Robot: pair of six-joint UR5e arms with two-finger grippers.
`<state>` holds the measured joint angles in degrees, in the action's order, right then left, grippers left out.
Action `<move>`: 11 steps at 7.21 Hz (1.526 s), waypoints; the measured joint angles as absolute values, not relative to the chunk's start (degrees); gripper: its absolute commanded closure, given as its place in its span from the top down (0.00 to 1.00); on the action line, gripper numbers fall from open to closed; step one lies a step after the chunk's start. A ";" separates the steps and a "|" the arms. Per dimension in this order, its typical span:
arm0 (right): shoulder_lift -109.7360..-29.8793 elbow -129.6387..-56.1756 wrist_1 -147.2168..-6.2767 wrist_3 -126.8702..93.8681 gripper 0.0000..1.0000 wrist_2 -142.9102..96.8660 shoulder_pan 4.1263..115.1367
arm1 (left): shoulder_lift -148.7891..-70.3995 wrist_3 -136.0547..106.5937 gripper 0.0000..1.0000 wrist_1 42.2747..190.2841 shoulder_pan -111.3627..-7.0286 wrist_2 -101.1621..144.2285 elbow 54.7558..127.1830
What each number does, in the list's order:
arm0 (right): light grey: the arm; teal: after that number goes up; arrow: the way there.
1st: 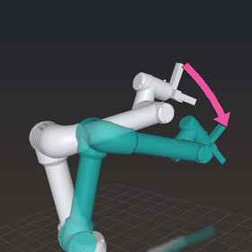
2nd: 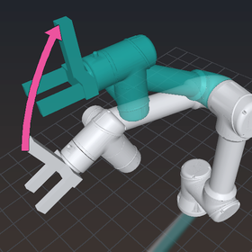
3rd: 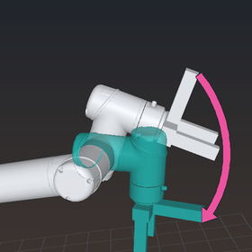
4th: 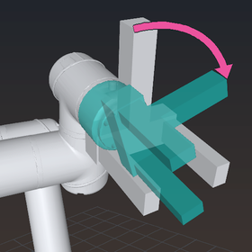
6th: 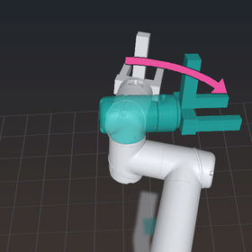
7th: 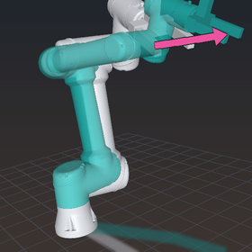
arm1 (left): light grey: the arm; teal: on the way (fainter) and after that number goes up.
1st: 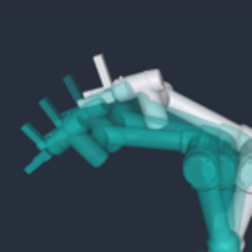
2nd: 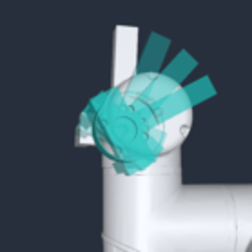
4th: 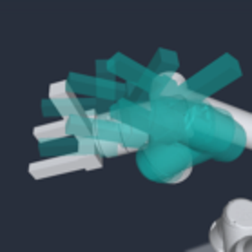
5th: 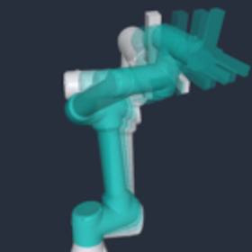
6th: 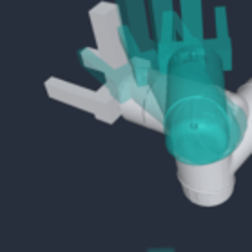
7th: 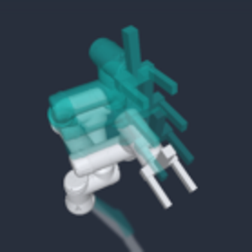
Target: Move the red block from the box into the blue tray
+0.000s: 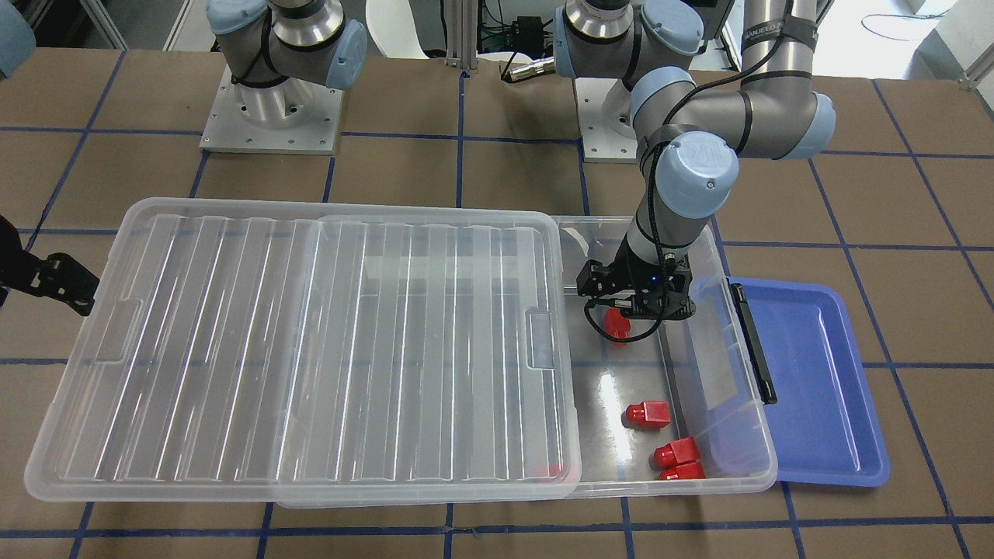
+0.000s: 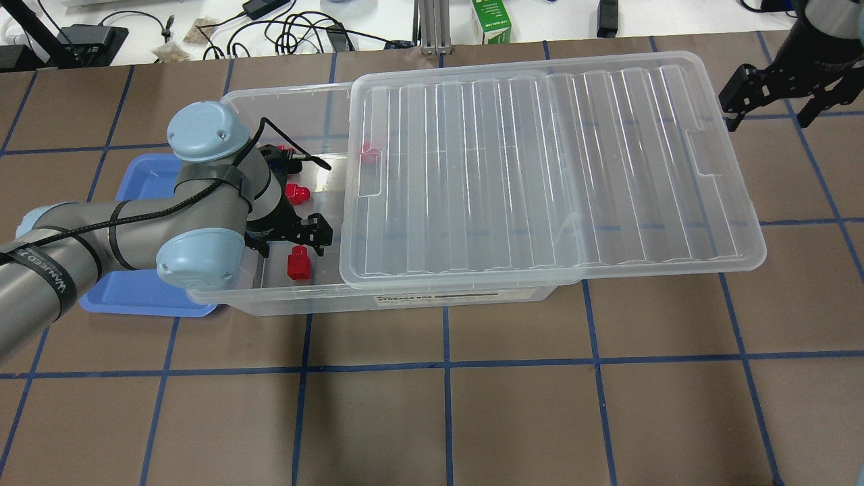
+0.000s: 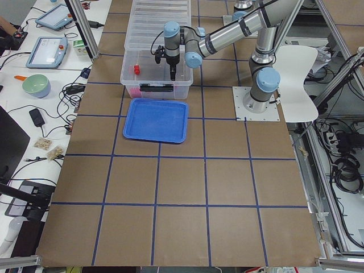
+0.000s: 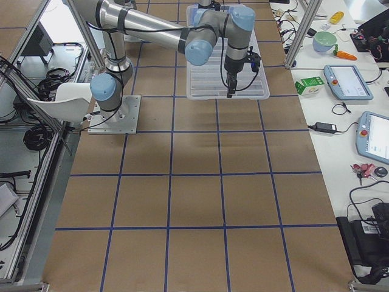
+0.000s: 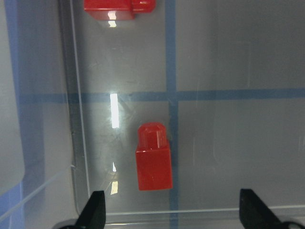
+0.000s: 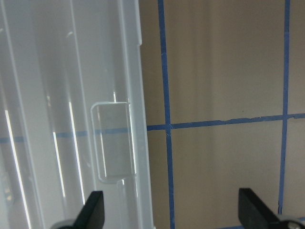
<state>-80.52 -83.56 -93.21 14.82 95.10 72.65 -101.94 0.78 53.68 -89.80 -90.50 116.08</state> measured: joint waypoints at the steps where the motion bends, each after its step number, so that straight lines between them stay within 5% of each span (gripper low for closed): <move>1: -81.03 -81.18 -89.35 14.53 1.00 95.05 74.62 | -102.77 0.74 1.00 53.17 -89.78 -90.52 116.27; 4: -81.48 -79.88 -86.46 11.31 1.00 95.19 81.86 | -105.77 0.68 0.99 52.10 -89.48 -90.66 116.42; 5: -81.49 -79.80 -86.16 10.80 1.00 95.05 82.53 | -106.44 0.59 0.79 52.00 -89.43 -90.73 116.44; 6: -81.51 -79.89 -86.03 10.43 1.00 94.82 82.77 | -106.87 0.53 0.48 51.96 -89.40 -90.81 116.45; 8: -81.53 -79.58 -86.14 9.83 1.00 94.62 82.86 | -107.54 0.44 0.17 51.90 -89.36 -90.83 116.18; 9: -81.55 -79.38 -86.33 9.73 1.00 94.59 82.88 | -107.76 0.32 0.08 51.83 -89.19 -90.74 115.70; 11: -81.65 -79.33 -86.46 9.67 1.00 94.57 82.88 | -107.20 0.25 0.08 51.96 -88.07 -90.56 114.90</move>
